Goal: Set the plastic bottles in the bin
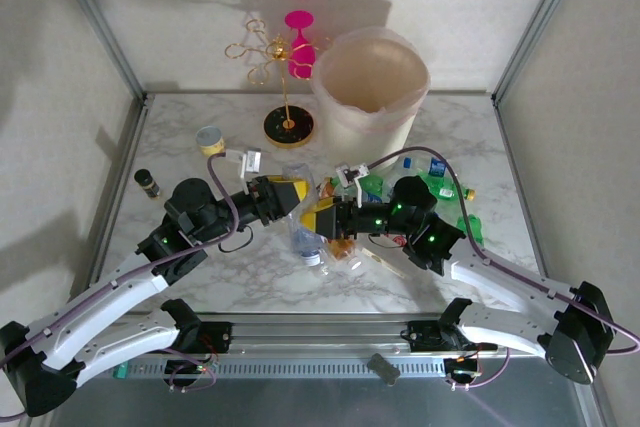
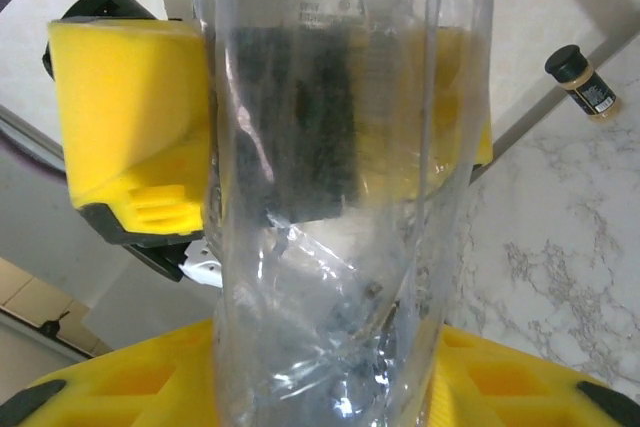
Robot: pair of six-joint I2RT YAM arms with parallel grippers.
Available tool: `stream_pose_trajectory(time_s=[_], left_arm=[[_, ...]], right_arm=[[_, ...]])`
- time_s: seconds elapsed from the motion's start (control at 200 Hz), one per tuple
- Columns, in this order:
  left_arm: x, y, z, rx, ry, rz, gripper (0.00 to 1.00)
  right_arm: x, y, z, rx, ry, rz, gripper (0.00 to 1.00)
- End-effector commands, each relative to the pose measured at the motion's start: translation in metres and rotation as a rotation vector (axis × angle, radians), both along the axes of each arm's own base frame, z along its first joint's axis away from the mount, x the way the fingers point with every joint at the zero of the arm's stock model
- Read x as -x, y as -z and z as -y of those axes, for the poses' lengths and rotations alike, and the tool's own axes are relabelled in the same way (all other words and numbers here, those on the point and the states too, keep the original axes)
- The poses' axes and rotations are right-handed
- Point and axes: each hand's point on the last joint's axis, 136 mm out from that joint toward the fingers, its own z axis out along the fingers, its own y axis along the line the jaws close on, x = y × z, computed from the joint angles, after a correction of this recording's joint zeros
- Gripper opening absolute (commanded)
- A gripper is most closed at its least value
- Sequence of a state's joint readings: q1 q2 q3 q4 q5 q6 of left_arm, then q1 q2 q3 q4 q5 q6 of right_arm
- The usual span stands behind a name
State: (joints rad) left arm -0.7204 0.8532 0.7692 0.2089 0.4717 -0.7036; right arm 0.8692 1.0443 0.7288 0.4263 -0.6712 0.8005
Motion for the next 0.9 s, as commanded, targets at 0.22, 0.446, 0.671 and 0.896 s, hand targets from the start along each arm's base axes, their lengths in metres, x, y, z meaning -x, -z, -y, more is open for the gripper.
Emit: stream_pose_trajectory(time_s=[0.22, 0.446, 0.671, 0.896], left_arm=[[-0.007, -0.041, -0.063, -0.061, -0.323, 0.15, 0.93], [-0.008, -0.011, -0.069, -0.172, -0.351, 0.127, 0.91], [-0.008, 0.005, -0.063, -0.229, -0.312, 0.114, 0.89], [-0.01, 0.018, -0.061, -0.293, -0.309, 0.122, 0.88]], right_arm=[[-0.049, -0.017, 0.034, 0.172, 0.313, 0.116, 0.44], [-0.12, -0.067, 0.087, 0.325, 0.692, 0.236, 0.44], [-0.196, -0.123, 0.134, 0.399, 0.99, 0.331, 0.44], [-0.277, -0.128, 0.158, 0.501, 1.131, 0.354, 0.44]])
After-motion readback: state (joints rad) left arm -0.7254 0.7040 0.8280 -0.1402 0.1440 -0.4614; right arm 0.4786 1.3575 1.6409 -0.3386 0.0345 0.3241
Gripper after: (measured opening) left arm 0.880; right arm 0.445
